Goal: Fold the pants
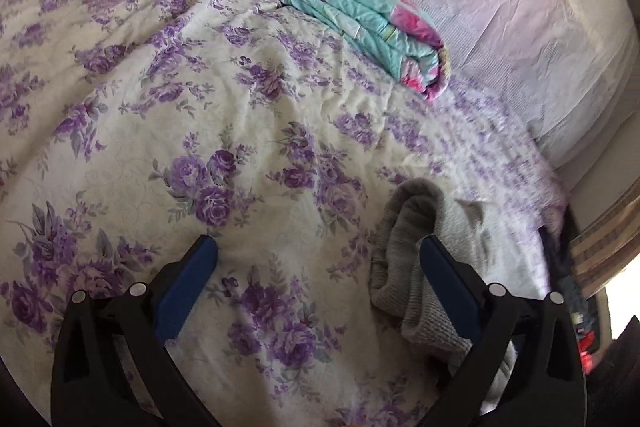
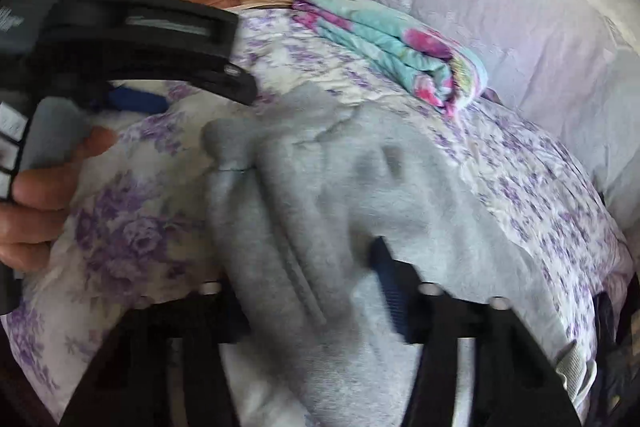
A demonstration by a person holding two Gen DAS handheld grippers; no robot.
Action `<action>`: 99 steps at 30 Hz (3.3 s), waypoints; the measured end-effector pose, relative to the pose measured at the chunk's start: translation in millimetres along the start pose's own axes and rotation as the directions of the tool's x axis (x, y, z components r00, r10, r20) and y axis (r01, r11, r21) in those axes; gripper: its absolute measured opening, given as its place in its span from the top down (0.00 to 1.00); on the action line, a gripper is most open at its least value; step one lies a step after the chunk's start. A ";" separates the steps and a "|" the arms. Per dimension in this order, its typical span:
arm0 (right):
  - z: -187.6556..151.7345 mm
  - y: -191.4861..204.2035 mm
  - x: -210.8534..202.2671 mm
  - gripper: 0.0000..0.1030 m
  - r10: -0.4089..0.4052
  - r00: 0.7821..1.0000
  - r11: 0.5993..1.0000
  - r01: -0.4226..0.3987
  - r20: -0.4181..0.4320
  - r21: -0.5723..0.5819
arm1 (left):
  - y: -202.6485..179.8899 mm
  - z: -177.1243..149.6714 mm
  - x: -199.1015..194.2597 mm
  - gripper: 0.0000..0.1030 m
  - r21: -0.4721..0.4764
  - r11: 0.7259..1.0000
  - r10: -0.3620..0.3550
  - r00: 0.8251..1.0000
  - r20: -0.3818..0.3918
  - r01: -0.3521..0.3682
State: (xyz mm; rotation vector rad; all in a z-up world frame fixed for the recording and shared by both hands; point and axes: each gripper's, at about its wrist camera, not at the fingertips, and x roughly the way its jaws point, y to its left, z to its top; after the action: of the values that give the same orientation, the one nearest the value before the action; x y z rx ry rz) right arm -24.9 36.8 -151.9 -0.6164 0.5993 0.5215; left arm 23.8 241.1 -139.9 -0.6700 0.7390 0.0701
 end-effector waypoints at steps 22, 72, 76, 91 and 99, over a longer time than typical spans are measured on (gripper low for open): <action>-16.7 -34.4 -34.9 0.71 0.036 0.987 0.983 -0.063 0.158 0.171 | -67.9 4.7 56.3 0.21 -0.234 0.781 -0.624 0.697 -0.355 0.580; -220.8 -226.5 -171.8 0.66 -0.402 0.826 0.514 -0.153 0.394 0.844 | -414.1 -110.4 43.6 0.40 0.298 0.633 -0.372 0.618 -0.693 0.715; -261.5 -250.4 -149.4 0.66 -0.376 0.837 0.370 -0.258 0.397 0.893 | -438.9 -146.7 68.3 0.40 0.363 0.634 -0.290 0.646 -0.706 0.682; -346.6 -269.9 -151.1 0.43 -0.338 0.849 0.078 -0.404 0.405 0.911 | -442.6 -140.4 43.5 0.09 0.470 0.543 -0.320 0.689 -0.650 0.696; -287.7 -271.0 -167.3 0.55 -0.276 0.879 0.289 -0.309 0.388 0.906 | -376.6 -68.8 26.1 0.06 0.496 0.663 -0.338 0.815 -0.471 0.562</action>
State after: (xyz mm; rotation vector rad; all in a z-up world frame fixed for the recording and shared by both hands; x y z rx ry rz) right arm -81.4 -388.2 -131.7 0.7433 0.3226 0.2091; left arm 109.9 -101.8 9.3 -0.2056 0.8421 -0.7631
